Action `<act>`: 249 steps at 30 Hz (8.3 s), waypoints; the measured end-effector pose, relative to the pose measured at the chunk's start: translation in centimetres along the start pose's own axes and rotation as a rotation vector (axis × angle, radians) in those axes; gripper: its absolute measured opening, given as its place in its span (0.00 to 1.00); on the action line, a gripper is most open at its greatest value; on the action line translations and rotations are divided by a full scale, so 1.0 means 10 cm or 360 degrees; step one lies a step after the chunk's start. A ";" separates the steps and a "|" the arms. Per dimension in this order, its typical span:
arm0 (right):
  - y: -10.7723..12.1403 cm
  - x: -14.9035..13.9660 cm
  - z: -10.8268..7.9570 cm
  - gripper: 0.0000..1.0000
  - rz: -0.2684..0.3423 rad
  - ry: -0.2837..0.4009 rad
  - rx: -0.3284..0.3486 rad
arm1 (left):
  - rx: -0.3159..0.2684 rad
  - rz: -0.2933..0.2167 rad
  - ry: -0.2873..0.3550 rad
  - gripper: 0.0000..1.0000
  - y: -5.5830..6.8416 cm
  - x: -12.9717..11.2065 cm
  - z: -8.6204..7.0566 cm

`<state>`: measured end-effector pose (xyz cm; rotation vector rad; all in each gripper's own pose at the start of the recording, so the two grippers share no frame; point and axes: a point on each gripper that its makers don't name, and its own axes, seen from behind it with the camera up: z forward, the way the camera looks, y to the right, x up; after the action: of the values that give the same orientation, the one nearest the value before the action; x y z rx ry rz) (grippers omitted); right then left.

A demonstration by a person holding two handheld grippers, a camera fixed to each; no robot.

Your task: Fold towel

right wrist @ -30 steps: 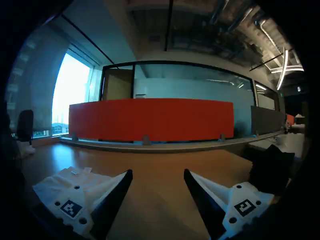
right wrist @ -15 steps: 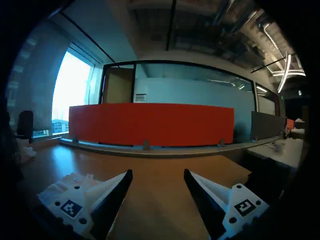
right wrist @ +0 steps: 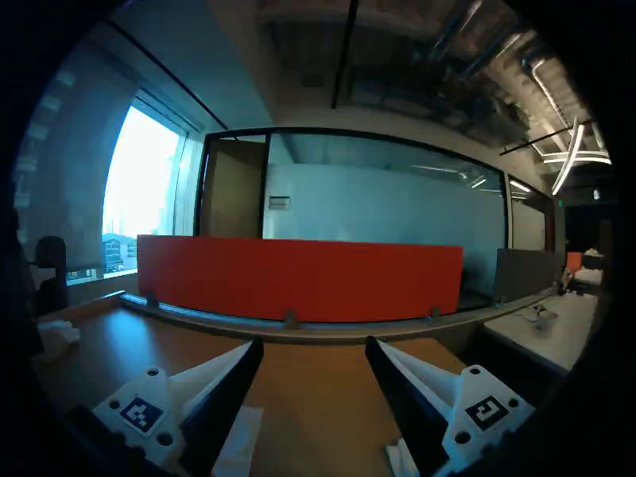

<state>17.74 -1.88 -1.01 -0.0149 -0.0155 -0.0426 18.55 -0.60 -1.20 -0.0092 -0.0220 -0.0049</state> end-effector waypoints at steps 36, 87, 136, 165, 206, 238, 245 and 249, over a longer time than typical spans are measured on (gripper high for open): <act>-0.55 0.09 -0.29 1.00 -0.0212 -0.0406 0.0573 | -0.0519 0.0198 -0.0376 0.96 0.64 -0.07 -0.21; -1.15 -2.33 -0.74 1.00 -0.0492 -0.1029 0.1095 | -0.0966 0.0377 -0.0954 0.96 1.39 -2.33 -0.57; -1.12 -3.11 -1.09 0.48 -0.0533 -0.1353 0.1231 | -0.1043 0.0523 -0.1314 0.69 1.47 -3.29 -0.71; -1.15 -3.00 -1.10 0.10 -0.0490 -0.1337 0.1196 | -0.0972 0.0476 -0.1332 0.13 1.52 -3.27 -0.68; -1.18 -1.70 -0.99 0.09 -0.0467 -0.1031 0.1218 | -0.0953 0.0472 -0.1334 0.13 1.53 -2.16 -0.90; -1.01 -1.30 -1.21 0.09 -0.0474 -0.0996 0.1220 | -0.0934 0.0387 -0.1437 0.13 1.69 -1.80 -1.39; -1.04 -1.36 -1.10 0.09 -0.0492 -0.0994 0.1231 | -0.0892 0.0349 -0.1489 0.13 1.69 -1.86 -1.27; -1.05 -1.42 -0.98 0.09 -0.0502 -0.0994 0.1229 | -0.0880 0.0328 -0.1497 0.13 1.69 -1.89 -1.11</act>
<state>3.24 -11.96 -10.90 0.7483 -0.6582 -0.3434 -0.04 16.34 -12.84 -0.5667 -0.9601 0.2001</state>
